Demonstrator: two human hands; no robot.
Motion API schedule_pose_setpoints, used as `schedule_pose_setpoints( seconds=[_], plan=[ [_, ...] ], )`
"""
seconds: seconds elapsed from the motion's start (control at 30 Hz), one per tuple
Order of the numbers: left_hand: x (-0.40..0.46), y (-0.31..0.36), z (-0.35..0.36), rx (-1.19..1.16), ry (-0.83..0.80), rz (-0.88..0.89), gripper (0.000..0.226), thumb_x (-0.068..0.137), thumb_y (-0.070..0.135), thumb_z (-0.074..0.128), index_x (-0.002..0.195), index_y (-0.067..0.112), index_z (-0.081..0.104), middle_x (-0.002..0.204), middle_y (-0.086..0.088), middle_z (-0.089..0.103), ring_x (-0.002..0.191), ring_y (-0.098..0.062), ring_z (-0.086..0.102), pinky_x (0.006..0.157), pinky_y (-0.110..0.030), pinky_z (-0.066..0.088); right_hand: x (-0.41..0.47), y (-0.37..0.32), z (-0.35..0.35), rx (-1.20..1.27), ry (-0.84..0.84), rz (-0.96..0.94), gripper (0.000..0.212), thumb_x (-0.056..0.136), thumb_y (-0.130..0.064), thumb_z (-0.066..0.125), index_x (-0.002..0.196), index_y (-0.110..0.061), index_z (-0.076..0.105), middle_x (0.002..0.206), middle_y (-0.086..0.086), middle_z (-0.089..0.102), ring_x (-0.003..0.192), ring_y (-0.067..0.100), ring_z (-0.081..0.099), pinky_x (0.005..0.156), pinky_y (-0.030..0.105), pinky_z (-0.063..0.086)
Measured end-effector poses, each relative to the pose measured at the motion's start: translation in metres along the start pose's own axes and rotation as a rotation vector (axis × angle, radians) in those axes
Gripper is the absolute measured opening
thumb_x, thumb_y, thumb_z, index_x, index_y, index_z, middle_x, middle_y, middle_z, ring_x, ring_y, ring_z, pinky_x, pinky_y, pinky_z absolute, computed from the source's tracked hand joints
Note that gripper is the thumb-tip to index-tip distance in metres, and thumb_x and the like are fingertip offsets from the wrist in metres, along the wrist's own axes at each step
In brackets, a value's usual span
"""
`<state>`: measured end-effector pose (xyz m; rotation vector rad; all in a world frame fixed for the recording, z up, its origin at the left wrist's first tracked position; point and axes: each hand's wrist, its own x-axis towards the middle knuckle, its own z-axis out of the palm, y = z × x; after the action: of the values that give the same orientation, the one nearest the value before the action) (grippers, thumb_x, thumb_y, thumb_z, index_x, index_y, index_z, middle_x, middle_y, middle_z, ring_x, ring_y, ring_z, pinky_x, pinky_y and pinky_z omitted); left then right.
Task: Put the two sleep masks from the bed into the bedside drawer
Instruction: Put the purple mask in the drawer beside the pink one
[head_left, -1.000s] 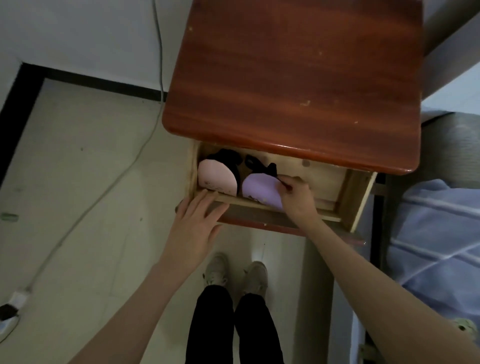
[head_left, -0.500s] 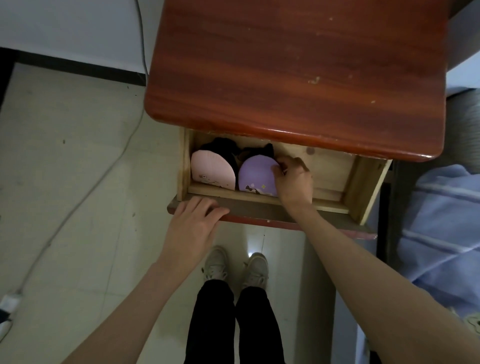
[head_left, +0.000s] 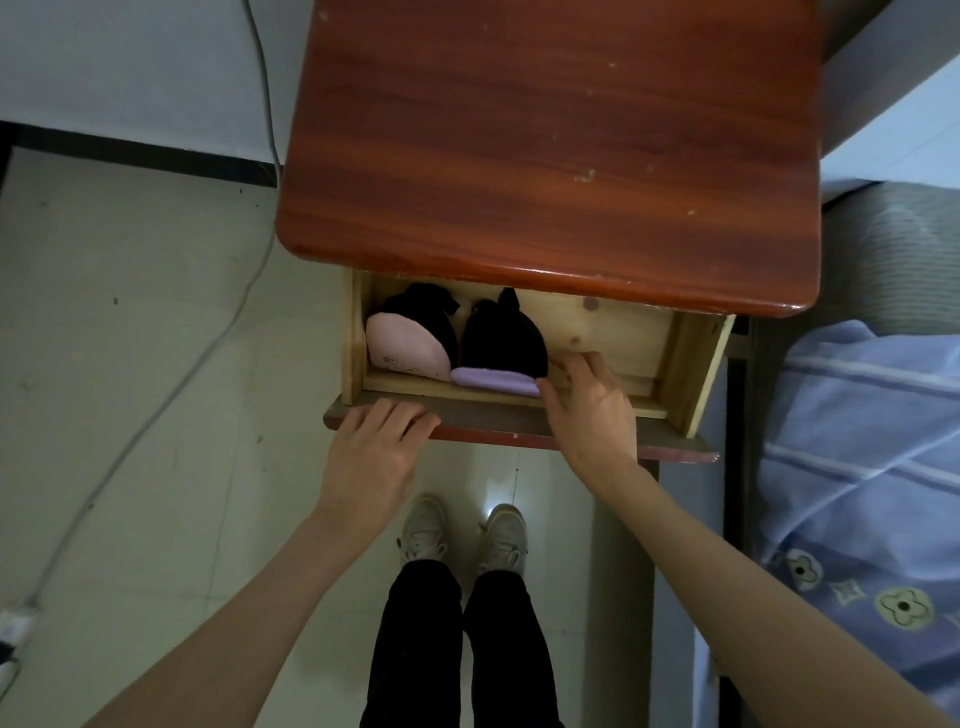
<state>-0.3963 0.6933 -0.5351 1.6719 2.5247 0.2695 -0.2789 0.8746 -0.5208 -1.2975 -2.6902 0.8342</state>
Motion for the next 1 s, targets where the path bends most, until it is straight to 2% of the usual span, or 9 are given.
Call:
schedule_pose_setpoints(
  seconds=[0.17, 0.3, 0.5, 0.6, 0.7, 0.77, 0.83, 1.0],
  plan=[
    [0.001, -0.001, -0.005, 0.011, 0.024, 0.01, 0.036, 0.062, 0.003, 0.076, 0.094, 0.014, 0.065, 0.089, -0.003, 0.067, 0.083, -0.022, 0.057, 0.067, -0.034, 0.048, 0.005, -0.001, -0.003, 0.024, -0.014, 0.024, 0.024, 0.087, -0.024, 0.056, 0.103, -0.007, 0.058, 0.105, 0.014, 0.06, 0.087, 0.028, 0.06, 0.072, 0.039, 0.053],
    [0.005, 0.0, -0.017, 0.01, 0.043, 0.008, 0.033, 0.067, 0.001, 0.072, 0.097, 0.012, 0.064, 0.089, -0.006, 0.068, 0.078, -0.028, 0.061, 0.068, -0.036, 0.048, 0.005, -0.009, -0.007, 0.106, 0.083, 0.088, 0.017, 0.087, -0.022, 0.056, 0.094, -0.007, 0.055, 0.093, 0.012, 0.062, 0.077, 0.025, 0.061, 0.067, 0.041, 0.054],
    [0.021, 0.001, -0.045, 0.0, 0.136, -0.006, 0.025, 0.077, 0.002, 0.065, 0.1, 0.011, 0.064, 0.092, -0.008, 0.068, 0.084, -0.028, 0.062, 0.074, -0.038, 0.048, -0.018, -0.009, -0.035, 0.047, 0.118, -0.131, 0.014, 0.086, -0.019, 0.057, 0.089, -0.007, 0.062, 0.086, 0.012, 0.065, 0.08, 0.026, 0.058, 0.072, 0.047, 0.051],
    [0.027, -0.003, -0.053, 0.005, 0.106, 0.023, 0.022, 0.079, 0.007, 0.065, 0.101, 0.012, 0.065, 0.091, -0.007, 0.068, 0.084, -0.028, 0.063, 0.073, -0.038, 0.049, -0.026, -0.002, -0.048, -0.087, 0.16, -0.224, 0.026, 0.084, -0.03, 0.058, 0.098, -0.008, 0.06, 0.101, 0.013, 0.064, 0.096, 0.029, 0.058, 0.089, 0.048, 0.047],
    [0.027, -0.004, -0.055, 0.036, 0.065, 0.022, 0.025, 0.078, 0.012, 0.068, 0.102, 0.013, 0.063, 0.094, -0.007, 0.067, 0.089, -0.029, 0.063, 0.076, -0.041, 0.049, -0.028, 0.008, -0.057, -0.265, 0.096, -0.285, 0.057, 0.079, -0.046, 0.06, 0.123, -0.011, 0.047, 0.131, 0.016, 0.053, 0.126, 0.033, 0.045, 0.109, 0.055, 0.028],
    [0.027, -0.005, -0.055, 0.069, 0.054, -0.003, 0.036, 0.075, 0.015, 0.07, 0.11, 0.013, 0.059, 0.102, -0.009, 0.066, 0.099, -0.03, 0.061, 0.082, -0.044, 0.049, -0.022, 0.015, -0.063, -0.347, 0.044, -0.276, 0.077, 0.076, -0.05, 0.061, 0.136, -0.013, 0.032, 0.146, 0.017, 0.036, 0.137, 0.033, 0.026, 0.112, 0.057, 0.016],
    [0.029, -0.007, -0.056, 0.091, 0.049, -0.013, 0.047, 0.075, 0.016, 0.069, 0.119, 0.01, 0.052, 0.113, -0.012, 0.063, 0.11, -0.031, 0.057, 0.091, -0.047, 0.046, -0.011, 0.02, -0.069, -0.378, 0.032, -0.245, 0.087, 0.074, -0.05, 0.063, 0.141, -0.013, 0.023, 0.151, 0.017, 0.025, 0.14, 0.032, 0.015, 0.112, 0.058, 0.012],
    [0.038, -0.011, -0.061, 0.081, 0.022, -0.054, 0.061, 0.08, 0.017, 0.063, 0.133, 0.004, 0.037, 0.135, -0.018, 0.05, 0.129, -0.034, 0.043, 0.104, -0.054, 0.038, 0.003, 0.023, -0.08, -0.416, -0.001, -0.265, 0.101, 0.068, -0.073, 0.045, 0.142, -0.011, 0.016, 0.152, 0.015, 0.019, 0.141, 0.03, 0.01, 0.113, 0.058, 0.008]
  ],
)
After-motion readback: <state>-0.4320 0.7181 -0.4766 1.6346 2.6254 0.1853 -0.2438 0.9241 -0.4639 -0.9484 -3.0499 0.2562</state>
